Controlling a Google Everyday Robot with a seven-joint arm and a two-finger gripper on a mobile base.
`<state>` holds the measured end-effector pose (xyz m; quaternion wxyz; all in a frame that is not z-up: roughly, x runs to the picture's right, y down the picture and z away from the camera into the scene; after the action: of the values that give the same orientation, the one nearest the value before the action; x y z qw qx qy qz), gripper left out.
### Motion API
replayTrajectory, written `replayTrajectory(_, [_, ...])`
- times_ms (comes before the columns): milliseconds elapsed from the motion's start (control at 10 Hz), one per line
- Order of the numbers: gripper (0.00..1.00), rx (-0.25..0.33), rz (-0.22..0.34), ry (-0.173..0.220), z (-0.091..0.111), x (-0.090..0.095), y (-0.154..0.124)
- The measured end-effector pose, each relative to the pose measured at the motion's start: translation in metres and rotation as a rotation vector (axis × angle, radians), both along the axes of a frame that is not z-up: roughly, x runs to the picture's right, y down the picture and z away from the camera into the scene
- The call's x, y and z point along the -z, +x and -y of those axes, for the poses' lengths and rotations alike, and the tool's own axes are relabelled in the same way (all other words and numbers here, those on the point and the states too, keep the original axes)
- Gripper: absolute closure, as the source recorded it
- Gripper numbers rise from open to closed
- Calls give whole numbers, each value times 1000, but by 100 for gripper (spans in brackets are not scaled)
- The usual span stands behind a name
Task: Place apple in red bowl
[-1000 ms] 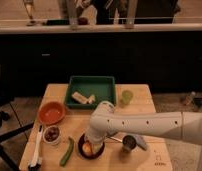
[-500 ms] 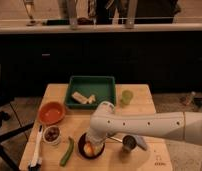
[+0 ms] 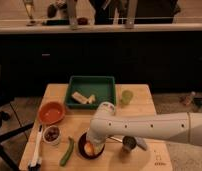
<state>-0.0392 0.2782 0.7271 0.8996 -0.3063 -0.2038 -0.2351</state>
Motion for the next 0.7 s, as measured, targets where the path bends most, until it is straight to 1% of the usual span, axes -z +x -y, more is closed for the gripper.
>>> replayTrajectory(200, [100, 4, -4, 19, 3, 4, -1])
replayTrajectory(700, [100, -2, -21, 90, 21, 19, 0])
